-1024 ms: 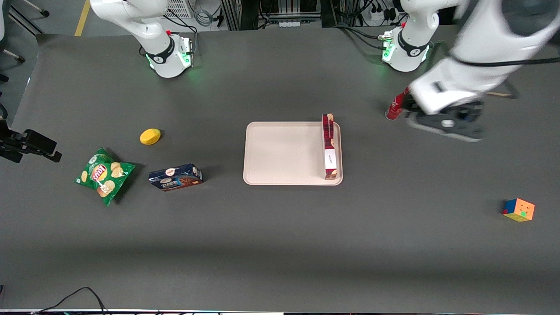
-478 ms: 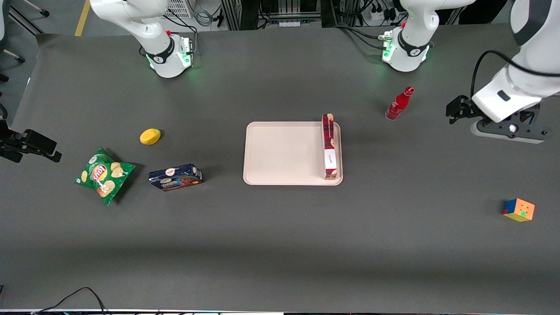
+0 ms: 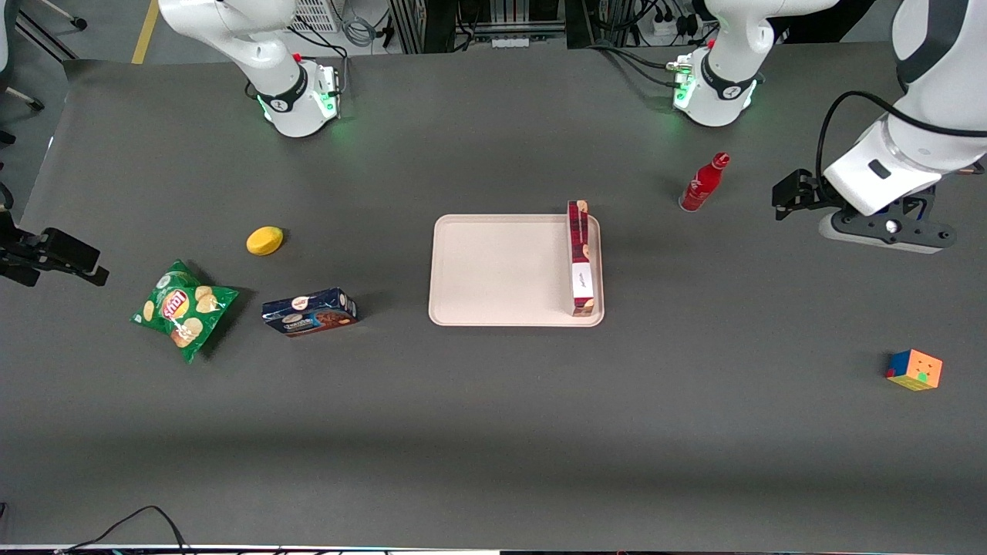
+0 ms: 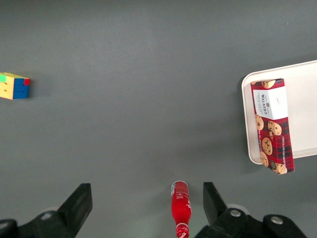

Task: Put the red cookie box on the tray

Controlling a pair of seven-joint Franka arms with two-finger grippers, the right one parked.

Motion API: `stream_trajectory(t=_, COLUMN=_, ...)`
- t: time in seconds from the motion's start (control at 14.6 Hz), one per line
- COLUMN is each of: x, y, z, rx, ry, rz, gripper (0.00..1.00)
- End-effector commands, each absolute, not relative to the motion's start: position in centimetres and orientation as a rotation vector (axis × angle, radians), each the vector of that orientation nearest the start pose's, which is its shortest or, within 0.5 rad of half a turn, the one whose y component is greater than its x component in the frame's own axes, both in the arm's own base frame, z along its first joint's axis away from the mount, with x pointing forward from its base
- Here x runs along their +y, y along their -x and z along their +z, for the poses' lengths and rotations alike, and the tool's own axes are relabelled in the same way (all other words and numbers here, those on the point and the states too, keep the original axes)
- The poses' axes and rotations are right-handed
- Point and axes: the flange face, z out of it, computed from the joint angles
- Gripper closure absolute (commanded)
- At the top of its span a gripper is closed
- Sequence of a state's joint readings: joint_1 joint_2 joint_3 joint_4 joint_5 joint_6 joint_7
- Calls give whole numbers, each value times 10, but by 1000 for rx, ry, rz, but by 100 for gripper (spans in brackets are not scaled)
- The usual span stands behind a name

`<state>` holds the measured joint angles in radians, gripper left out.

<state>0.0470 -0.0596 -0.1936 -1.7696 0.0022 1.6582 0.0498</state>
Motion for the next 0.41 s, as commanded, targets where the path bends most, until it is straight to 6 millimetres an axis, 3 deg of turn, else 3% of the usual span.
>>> stream_trajectory(t=0.0, x=-82, y=-529, z=579, rx=282, ry=3134, rz=43, gripper=0)
stream_trajectory(t=0.34, x=-80, y=-538, z=581, rx=291, ry=3137, rz=36, gripper=0)
